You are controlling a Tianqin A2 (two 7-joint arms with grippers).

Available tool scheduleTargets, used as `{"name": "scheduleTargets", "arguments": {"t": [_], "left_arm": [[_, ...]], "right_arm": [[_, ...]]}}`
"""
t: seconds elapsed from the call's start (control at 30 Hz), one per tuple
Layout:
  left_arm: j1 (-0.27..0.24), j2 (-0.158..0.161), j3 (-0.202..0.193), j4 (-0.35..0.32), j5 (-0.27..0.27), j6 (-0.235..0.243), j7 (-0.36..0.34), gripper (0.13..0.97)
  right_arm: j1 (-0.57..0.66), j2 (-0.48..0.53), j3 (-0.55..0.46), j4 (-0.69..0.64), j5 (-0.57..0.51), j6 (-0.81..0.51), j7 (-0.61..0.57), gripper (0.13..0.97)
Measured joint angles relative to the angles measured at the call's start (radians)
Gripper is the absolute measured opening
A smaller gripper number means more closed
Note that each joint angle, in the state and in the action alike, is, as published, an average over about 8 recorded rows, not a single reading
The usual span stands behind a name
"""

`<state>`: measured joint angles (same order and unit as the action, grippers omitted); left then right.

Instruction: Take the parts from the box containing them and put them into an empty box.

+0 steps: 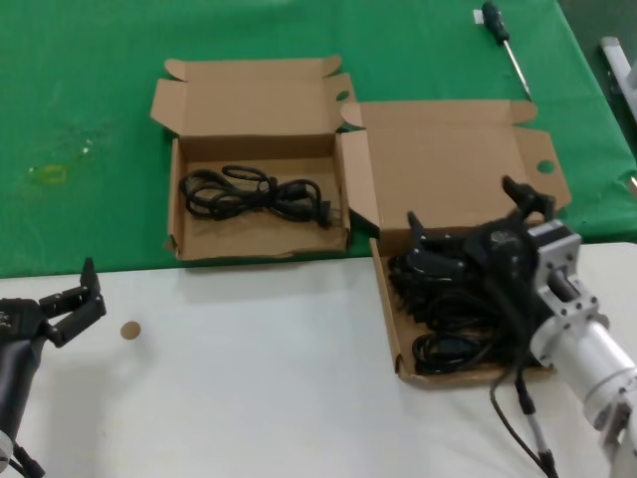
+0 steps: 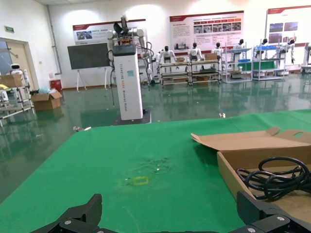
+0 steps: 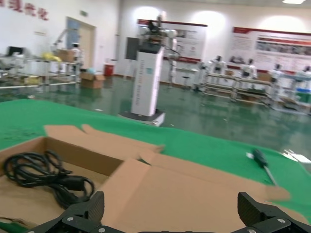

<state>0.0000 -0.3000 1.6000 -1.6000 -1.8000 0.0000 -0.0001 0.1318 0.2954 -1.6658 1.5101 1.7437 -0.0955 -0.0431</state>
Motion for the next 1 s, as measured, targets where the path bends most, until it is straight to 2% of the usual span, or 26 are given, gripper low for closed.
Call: {"name": "scheduleTargets", "arguments": {"t": [0.3,1.0], "left_arm": [[0.0,0.0,0.0,0.0,0.0,0.0,0.0,0.966],[0.0,0.0,0.0,0.0,0.0,0.0,0.0,0.966]], "right_arm": [[-0.092,0.003,0.046,0.063,0.039,0.067,0.03,0.966],[-0.098,0.003,0.049,0.067,0.042,0.071,0.032,0.966]]}}
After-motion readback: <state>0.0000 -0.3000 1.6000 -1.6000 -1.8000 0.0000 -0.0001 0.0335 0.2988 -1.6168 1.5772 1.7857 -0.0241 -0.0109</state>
